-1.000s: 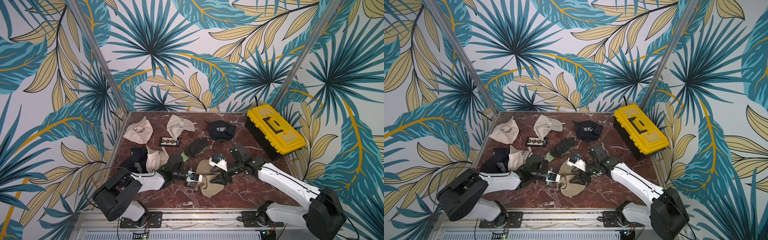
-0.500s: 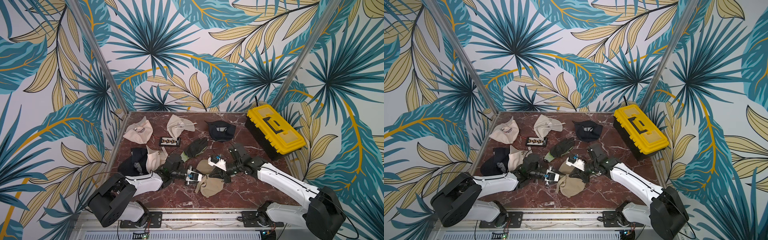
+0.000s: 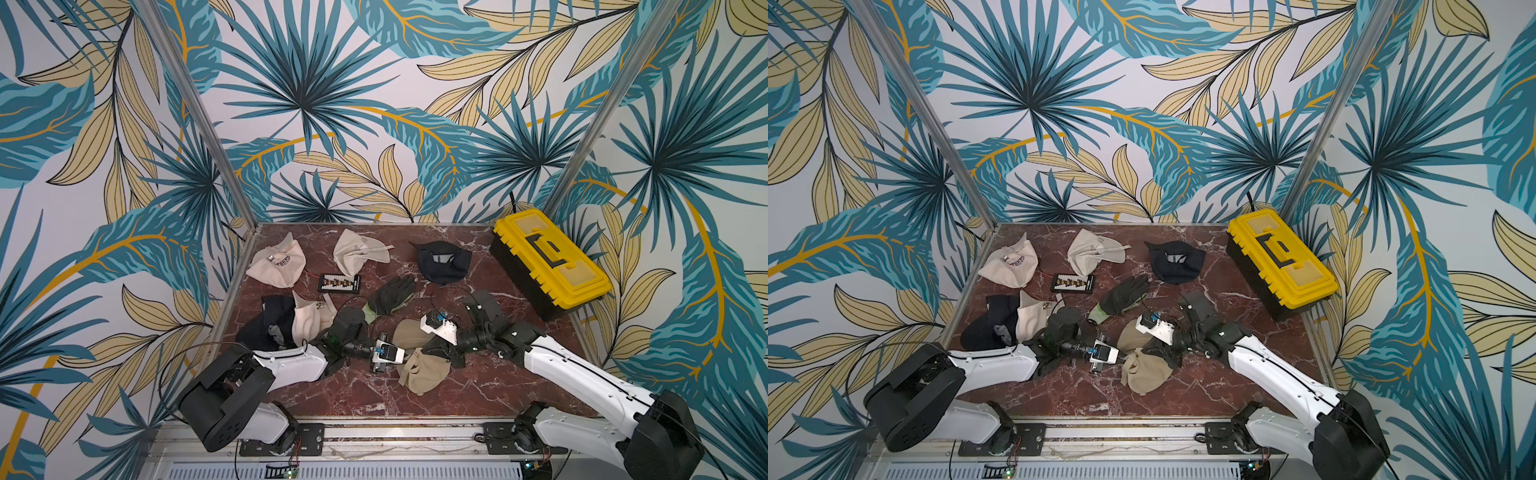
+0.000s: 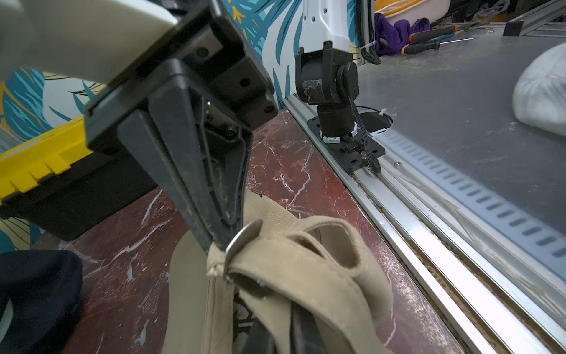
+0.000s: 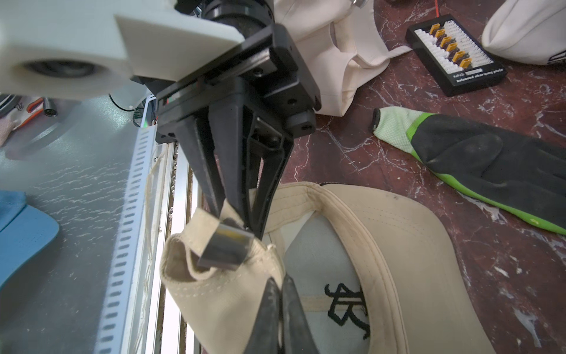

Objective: Open the adjustable buckle of the baseball cap
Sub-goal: Pull the adjustable strap on the baseball cap.

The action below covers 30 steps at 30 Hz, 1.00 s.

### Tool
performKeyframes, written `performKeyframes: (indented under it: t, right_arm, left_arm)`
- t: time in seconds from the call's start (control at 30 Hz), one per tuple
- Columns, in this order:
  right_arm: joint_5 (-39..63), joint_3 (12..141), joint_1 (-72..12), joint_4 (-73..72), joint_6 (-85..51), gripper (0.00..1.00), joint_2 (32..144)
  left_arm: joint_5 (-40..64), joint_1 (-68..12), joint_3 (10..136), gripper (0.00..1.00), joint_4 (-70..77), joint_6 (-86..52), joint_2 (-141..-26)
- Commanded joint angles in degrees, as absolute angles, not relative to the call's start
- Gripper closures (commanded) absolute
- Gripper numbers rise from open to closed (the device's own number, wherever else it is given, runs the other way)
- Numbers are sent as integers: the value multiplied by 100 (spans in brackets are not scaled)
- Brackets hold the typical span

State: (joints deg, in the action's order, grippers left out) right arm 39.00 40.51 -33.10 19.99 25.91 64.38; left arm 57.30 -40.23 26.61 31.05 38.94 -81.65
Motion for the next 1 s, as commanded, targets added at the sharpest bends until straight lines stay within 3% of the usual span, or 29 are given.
performKeyframes:
  t: [0.0, 0.1, 0.57, 0.83, 0.9, 0.97]
  right_arm:
    - [3868, 3870, -3365, 1651, 2371, 100, 6431]
    - [3738, 3863, -3435, 1576, 2289, 100, 6516]
    - [2460, 4446, -3467, 2397, 1389, 100, 7211]
    - [2254, 4456, -3470, 2635, 1228, 100, 7117]
    - [2182, 4439, -3463, 2543, 1072, 84, 6934]
    - [1978, 4403, -3467, 2402, 729, 59, 6611]
  left_arm:
    - [5937, -4161, 2857, 94, 3155, 3854, -8283]
    - [5941, -4238, 2915, 100, 3155, 3890, -8356]
    - [5638, -4280, 2771, 100, 3155, 4144, -7919]
    - [5354, -4273, 2792, 100, 3154, 4176, -7651]
    - [5277, -4274, 2850, 100, 3155, 4117, -7750]
    - [5253, -4277, 2939, 100, 3150, 4049, -7922]
